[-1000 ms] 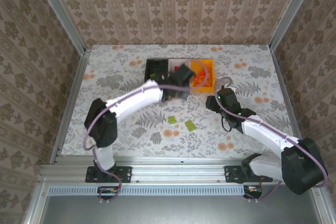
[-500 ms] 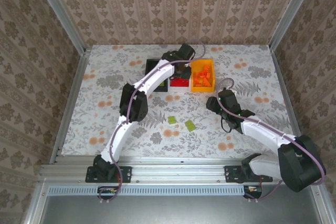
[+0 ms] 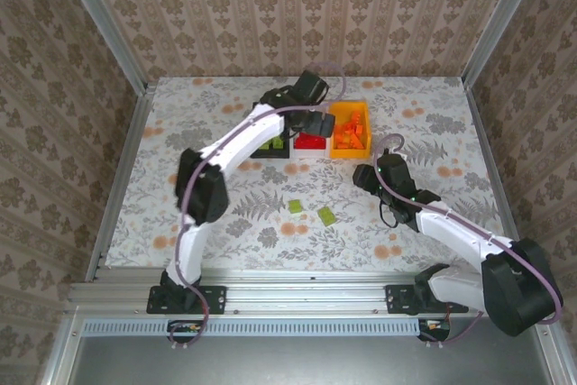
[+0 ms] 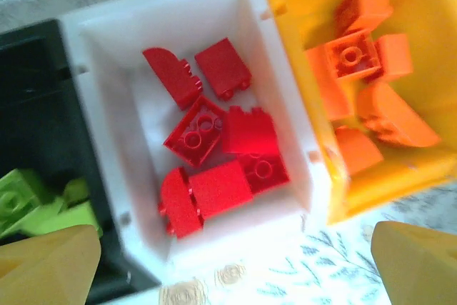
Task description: Sort the legos into containers by color
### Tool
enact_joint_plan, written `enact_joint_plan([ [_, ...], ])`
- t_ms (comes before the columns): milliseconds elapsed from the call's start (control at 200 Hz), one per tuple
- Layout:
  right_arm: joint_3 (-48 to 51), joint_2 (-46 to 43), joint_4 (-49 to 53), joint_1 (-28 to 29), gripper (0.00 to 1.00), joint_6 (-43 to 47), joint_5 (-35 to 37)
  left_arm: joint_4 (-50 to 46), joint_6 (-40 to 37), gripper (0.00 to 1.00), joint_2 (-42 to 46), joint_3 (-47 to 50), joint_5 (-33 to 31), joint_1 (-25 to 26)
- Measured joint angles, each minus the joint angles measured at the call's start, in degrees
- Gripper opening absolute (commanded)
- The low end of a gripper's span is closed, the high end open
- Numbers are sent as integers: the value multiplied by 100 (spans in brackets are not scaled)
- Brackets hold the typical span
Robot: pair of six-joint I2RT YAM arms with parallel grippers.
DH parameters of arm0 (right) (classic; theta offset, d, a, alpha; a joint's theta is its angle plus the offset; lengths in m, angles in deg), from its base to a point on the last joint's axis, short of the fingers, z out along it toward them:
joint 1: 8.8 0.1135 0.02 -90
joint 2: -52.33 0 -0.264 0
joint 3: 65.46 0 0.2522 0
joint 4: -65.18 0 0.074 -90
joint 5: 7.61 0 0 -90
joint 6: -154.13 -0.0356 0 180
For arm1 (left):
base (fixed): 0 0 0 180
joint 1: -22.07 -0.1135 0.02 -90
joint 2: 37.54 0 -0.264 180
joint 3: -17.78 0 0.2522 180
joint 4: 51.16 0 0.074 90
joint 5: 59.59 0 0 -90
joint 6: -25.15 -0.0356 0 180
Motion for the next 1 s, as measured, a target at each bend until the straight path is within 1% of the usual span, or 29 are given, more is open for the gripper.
enact_joint_plan([
  [105,2,9,-22,0,70,-2,-50,787,450,100,1604,1965,-116,278],
  [180,2,17,-44,0,70,-2,-76,1211,970,96,2347,3112,-46,428],
  [260,2,26,-66,0,70,0,-125,1519,1668,92,2656,4159,-114,592],
  [310,2,26,-66,0,70,0,-160,1628,2057,92,2632,4690,-199,726],
  [370,4,26,-81,0,70,-2,-166,1626,2481,91,2492,5110,-284,944],
  [420,13,24,-111,0,70,-2,-175,1620,2750,91,2337,5259,-328,1104],
  [500,13,24,-111,0,69,-2,-197,1679,3064,88,2100,5230,-365,1239],
  [560,13,22,-111,0,69,-2,-234,1746,3241,82,1934,5141,-424,1239],
  [600,13,11,-109,0,69,-2,-275,1801,3331,77,1849,5093,-463,1231],
  [705,66,-133,-107,0,69,0,-308,1902,3499,52,1639,5007,-560,1207],
  [730,81,-188,-103,0,69,0,-308,1923,3558,49,1593,5001,-575,1198],
  [815,94,-326,-105,0,69,2,-308,1961,3582,46,1469,4999,-579,1193],
  [955,96,-376,-105,0,68,2,-308,1987,3633,46,1335,4999,-603,1200],
  [1000,98,-376,-103,0,69,2,-308,1993,3652,44,1335,4999,-616,1202],
])
